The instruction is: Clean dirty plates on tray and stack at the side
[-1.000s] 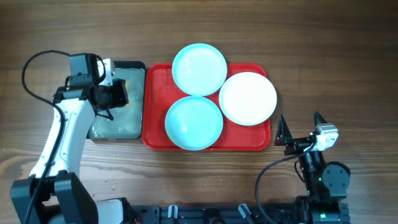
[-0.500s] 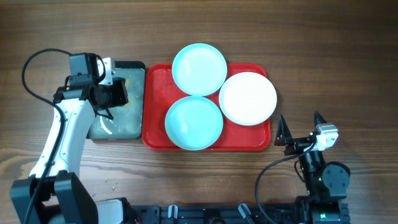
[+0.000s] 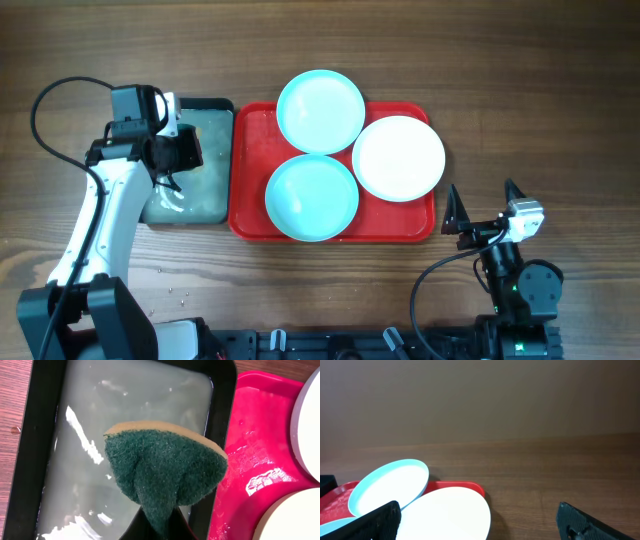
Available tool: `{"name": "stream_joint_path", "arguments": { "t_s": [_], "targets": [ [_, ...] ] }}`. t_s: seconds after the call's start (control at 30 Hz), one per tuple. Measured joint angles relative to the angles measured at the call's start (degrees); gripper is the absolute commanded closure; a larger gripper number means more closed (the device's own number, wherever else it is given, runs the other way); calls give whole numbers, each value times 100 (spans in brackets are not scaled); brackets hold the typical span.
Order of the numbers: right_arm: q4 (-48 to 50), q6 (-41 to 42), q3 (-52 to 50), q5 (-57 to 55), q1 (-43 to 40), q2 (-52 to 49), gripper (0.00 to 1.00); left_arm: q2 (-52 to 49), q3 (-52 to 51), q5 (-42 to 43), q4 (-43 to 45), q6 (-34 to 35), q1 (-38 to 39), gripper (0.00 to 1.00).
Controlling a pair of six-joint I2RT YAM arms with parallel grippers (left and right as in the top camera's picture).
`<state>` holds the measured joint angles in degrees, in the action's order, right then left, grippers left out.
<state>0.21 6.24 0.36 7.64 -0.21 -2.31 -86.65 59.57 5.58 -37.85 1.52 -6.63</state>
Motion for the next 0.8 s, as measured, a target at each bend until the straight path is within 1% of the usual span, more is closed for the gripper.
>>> {"name": "stream_joint_path", "arguments": {
  "t_s": [0.5,0.63,0.8],
  "targets": [
    [0,0,0,0,0,0,0,0,0,-17,57,0,0,96],
    [0,0,0,0,0,0,0,0,0,-275,151,118,0,96],
    [0,0,0,0,0,0,0,0,0,-339,144,179,0,96]
  ]
}}
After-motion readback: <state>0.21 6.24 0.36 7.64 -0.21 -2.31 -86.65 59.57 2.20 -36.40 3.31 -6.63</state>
